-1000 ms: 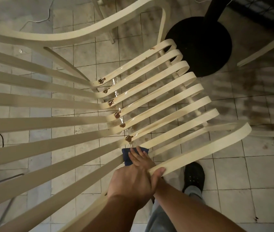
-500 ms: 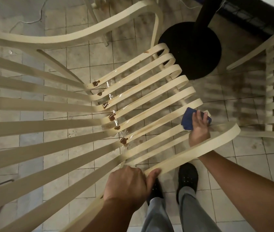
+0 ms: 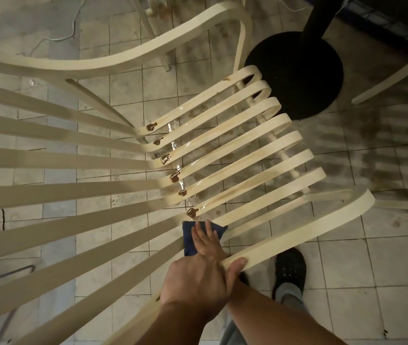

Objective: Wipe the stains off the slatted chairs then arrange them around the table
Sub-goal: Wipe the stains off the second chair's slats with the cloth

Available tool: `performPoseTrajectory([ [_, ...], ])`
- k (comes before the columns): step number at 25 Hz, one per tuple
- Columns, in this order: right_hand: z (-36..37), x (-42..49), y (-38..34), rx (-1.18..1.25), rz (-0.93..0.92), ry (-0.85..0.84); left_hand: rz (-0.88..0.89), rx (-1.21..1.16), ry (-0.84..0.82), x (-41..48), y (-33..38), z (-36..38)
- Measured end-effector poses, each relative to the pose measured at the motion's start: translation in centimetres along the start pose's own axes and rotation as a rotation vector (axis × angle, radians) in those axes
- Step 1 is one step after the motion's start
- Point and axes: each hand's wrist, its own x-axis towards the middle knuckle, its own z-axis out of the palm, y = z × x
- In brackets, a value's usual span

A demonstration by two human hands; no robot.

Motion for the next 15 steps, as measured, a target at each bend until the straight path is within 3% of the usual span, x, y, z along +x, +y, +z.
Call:
performPoseTrajectory([
  [2, -3.4, -0.5, 0.2, -0.247, -0.010, -0.060, 0.008, -0.016, -0.014, -0.1, -0.1, 0.1],
  [4, -4.7, -1.3, 2.5, -0.306, -0.200, -0.259, 0.006, -0.021, -0.023, -0.1, -0.1, -0.2],
  [7, -6.6, -1.5, 7.9, -0.353, -0.141, 0.020, 0.006, -0.019, -0.003, -0.3, 0.1, -0.8],
  [11, -8.6, -1.9, 15.7, -0.145, -0.145, 0.370, 0.008, -0.055, 0.004, -0.8, 0.3, -1.6],
  [13, -10.6, -1.8, 17.1, -0.071, -0.010, 0.581, 0.006, -0.062, 0.003, -0.8, 0.1, -1.5],
  [15, -11.5, -1.2, 16.8, 0.029, 0.272, 0.528, 0.012, -0.076, 0.012, -0.9, 0.0, -1.3],
])
